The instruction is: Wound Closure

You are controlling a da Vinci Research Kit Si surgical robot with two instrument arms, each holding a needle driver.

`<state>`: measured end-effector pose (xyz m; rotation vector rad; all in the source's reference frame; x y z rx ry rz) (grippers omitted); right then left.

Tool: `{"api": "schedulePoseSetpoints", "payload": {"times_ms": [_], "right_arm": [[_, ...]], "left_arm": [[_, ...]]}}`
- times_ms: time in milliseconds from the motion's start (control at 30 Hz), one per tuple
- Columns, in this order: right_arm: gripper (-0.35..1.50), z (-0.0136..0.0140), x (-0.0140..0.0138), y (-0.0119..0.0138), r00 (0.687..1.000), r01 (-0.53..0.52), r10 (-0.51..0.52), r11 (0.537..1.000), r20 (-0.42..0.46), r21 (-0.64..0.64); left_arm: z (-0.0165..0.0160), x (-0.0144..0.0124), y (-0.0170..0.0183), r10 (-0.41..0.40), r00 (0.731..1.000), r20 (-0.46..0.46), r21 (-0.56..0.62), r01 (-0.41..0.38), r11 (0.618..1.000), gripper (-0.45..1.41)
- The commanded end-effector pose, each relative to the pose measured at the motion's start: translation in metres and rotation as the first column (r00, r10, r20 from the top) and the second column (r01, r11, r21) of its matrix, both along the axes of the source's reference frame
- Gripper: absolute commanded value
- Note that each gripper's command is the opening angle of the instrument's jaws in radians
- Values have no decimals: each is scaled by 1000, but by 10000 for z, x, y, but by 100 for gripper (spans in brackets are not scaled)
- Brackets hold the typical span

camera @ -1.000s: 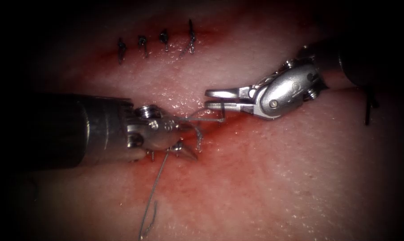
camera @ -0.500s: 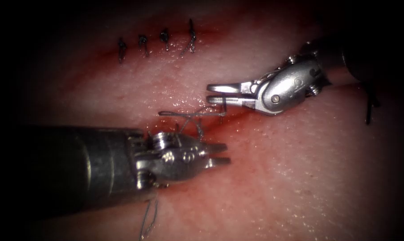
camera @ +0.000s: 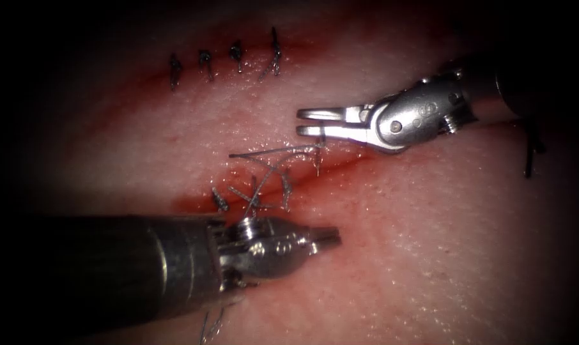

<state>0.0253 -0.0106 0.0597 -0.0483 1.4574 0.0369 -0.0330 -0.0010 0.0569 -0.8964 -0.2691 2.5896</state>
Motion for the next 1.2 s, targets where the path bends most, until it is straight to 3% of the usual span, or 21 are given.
{"api": "schedulePoseSetpoints", "payload": {"times_ms": [33, 500, 1200], "right_arm": [[-35, 6, 7, -2, 1000, 7, -7, 1000, 0, 0], [-35, 10, 14, 7, 997, 73, -72, 996, -19, 58], [-35, 9, 16, 15, 999, 44, -43, 978, -10, 202]], "left_arm": [[9, -4, -7, -2, 1000, 3, 2, 2, 1000, 12], [21, -2, -11, 4, 1000, 6, 12, -4, 1000, 12], [71, 11, -27, 20, 1000, -15, 37, -20, 999, 12]]}}
